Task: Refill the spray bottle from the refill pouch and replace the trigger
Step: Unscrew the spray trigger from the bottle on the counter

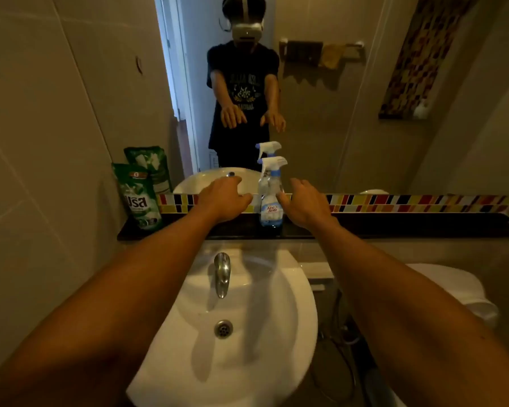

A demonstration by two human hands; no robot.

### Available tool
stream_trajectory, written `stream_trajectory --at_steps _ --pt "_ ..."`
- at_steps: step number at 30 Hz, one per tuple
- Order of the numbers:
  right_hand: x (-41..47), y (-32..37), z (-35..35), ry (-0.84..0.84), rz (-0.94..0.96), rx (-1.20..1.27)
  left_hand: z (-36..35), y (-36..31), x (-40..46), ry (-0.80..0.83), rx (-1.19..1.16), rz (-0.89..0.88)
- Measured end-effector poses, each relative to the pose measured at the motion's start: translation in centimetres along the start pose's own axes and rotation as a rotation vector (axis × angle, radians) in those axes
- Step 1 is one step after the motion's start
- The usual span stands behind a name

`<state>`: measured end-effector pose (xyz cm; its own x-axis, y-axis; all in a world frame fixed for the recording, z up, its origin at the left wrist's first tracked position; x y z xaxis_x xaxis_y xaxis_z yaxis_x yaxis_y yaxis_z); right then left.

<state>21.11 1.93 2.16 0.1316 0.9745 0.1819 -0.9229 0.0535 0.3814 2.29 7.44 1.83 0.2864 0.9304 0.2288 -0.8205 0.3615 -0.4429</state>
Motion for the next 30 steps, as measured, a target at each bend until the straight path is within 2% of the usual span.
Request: stream_trajectory --at_steps 9,19,23,30 --pt "7.2 -3.1 -6.5 0.014 -0.139 0.130 -5.9 2.5 6.9 0.074 -0.268 0.078" --pt "14.9 -6.4 -11.4 -0.077 -0.253 0.647 -10.8 3.3 16.1 0.119 -0.770 0.172" --pt "16.9 -7.9 -13.2 0.012 -0.267 0.781 -12.6 3.3 18.8 0.163 -0.968 0.173" --pt "18.4 -9.1 -14.1 0.096 -0.223 0.861 -13.9 2.8 20.4 0.176 -1.090 0.214"
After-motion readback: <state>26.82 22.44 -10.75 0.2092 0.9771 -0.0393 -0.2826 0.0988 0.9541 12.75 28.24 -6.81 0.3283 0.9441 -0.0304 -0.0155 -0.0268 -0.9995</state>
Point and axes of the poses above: each hand's wrist, its own x-axis towards the middle knuckle, its own z-axis out of the back of the hand, y = z × x, the point moved 8 cm from there along x, towards the middle knuckle
